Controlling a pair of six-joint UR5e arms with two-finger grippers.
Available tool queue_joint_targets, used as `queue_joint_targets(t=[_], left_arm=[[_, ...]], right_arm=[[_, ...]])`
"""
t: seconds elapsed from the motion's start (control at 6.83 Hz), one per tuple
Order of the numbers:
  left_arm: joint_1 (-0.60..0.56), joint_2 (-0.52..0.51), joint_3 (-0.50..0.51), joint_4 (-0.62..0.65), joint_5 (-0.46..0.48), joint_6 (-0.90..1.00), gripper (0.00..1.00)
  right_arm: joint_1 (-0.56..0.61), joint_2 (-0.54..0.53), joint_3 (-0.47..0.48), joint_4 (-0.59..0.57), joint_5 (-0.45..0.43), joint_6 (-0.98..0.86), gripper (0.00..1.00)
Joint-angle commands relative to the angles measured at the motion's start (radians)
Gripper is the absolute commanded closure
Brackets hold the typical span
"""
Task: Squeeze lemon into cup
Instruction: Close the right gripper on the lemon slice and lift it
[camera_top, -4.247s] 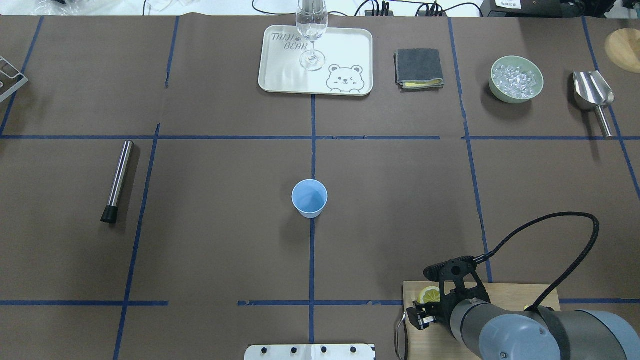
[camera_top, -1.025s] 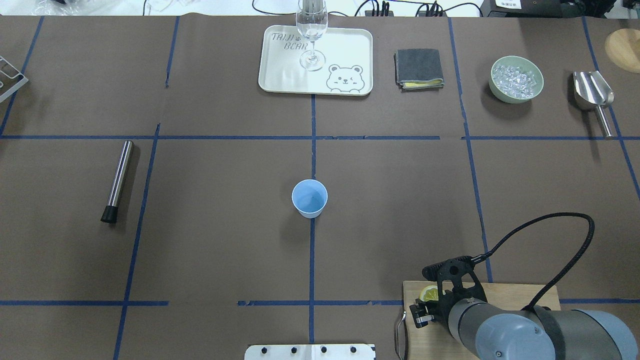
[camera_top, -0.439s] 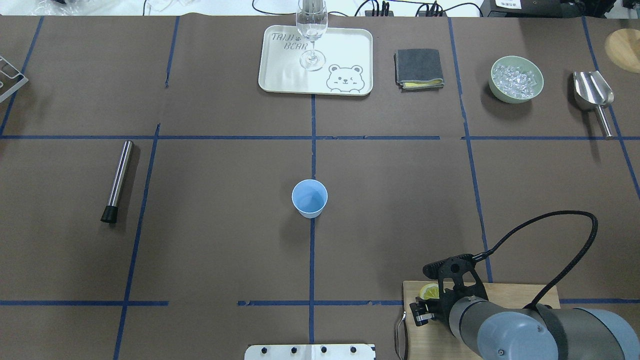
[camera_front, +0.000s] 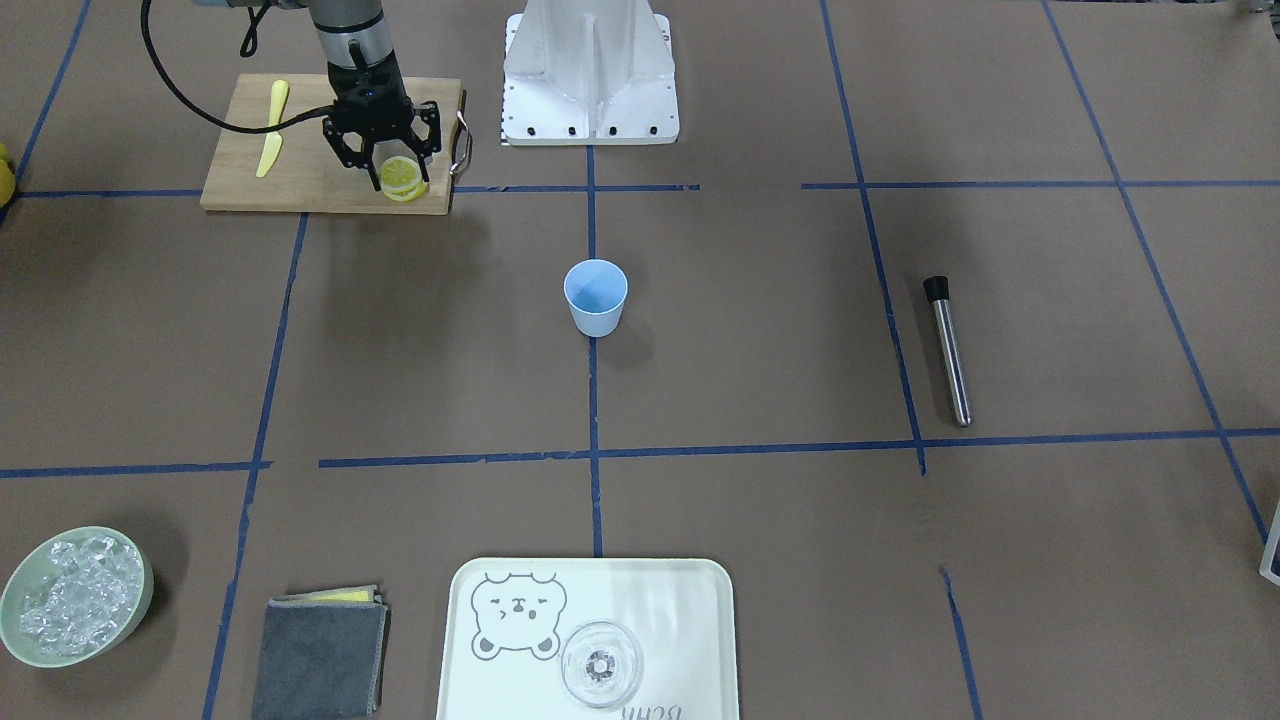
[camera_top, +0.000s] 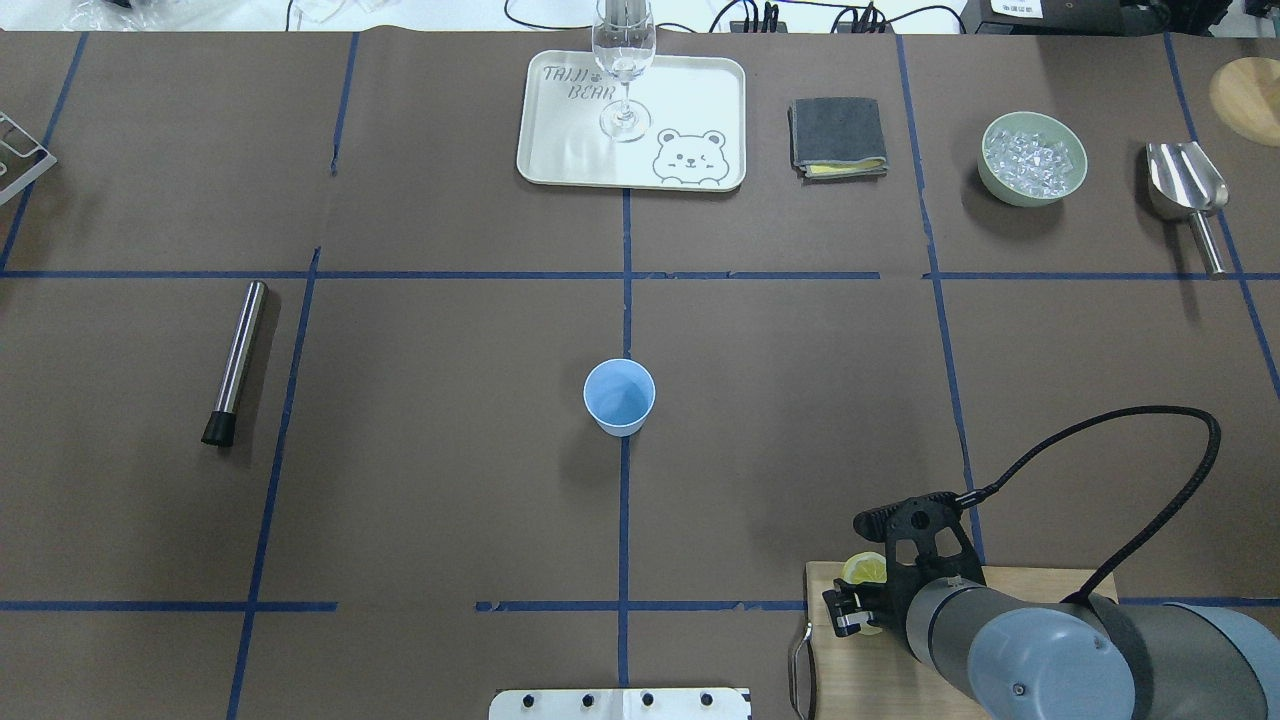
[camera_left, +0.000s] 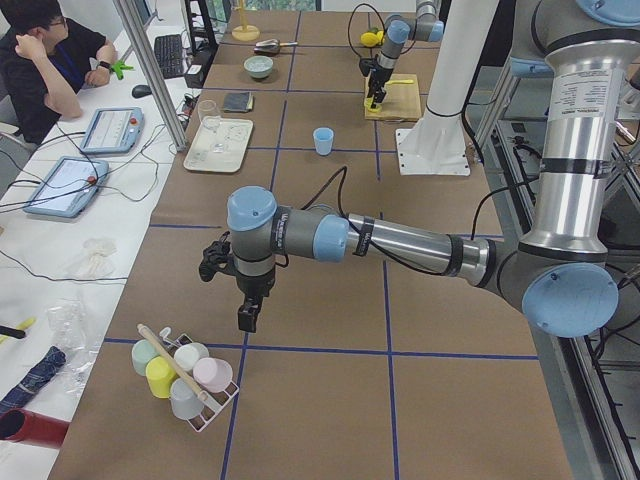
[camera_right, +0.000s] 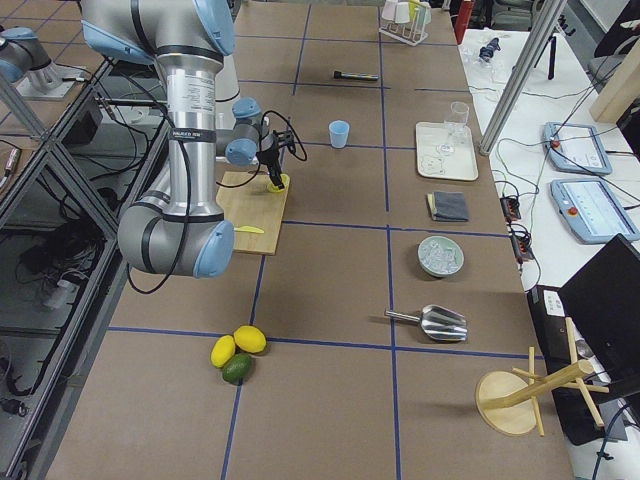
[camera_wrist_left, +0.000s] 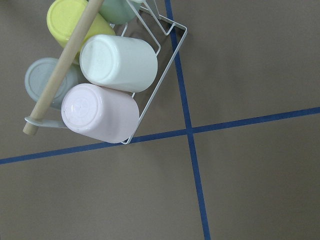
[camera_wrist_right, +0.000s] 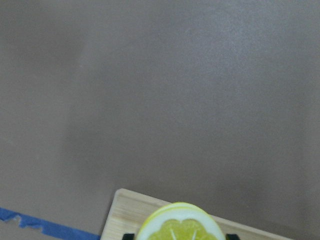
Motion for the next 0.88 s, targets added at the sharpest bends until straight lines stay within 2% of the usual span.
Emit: queue_joint_targets(t=[0.0, 0.44, 0.73], left_arm=[[0.000, 0.000, 0.000, -0.001, 0.001, 0.000, 0.00], [0.000, 0.000, 0.000, -0.001, -0.001, 0.000, 0.00], [0.000, 0.000, 0.000, 0.000, 0.001, 0.000, 0.00]], right_arm=[[0.016, 0.004, 0.009, 0.000, 0.001, 0.000, 0.47], [0.028, 0.011, 0.027, -0.005, 0.002, 0.000, 0.47], [0.031, 0.028, 0.044, -0.054, 0.004, -0.002, 0.47]])
